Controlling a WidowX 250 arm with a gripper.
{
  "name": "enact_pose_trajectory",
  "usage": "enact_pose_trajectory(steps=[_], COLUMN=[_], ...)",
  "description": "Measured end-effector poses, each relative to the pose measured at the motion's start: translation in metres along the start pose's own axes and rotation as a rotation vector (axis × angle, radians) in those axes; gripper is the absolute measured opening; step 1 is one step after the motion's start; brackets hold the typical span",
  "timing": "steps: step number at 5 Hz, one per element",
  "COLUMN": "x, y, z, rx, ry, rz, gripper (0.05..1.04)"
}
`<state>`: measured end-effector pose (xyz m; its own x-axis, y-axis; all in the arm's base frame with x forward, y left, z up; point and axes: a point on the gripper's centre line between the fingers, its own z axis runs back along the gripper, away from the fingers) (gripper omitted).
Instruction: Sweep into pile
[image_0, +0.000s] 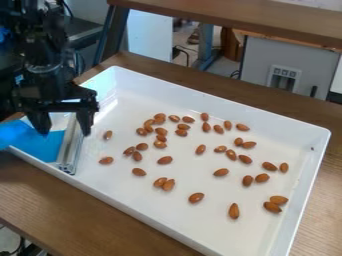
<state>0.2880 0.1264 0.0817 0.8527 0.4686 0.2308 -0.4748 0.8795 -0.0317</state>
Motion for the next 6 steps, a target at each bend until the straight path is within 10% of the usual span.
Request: enact_pose_trajectory(steps=[2, 4, 6], x=[-0.001, -0.001, -0.010], y=[0.001, -0.008, -0.047], z=[-0.013, -0.018, -0.017], rx=[0.010, 0.020, 0.012], ry=[0.019, 0.012, 0.032], rz=[0.019, 0.023, 0.015], gripper=[0.927, 0.379, 0.366])
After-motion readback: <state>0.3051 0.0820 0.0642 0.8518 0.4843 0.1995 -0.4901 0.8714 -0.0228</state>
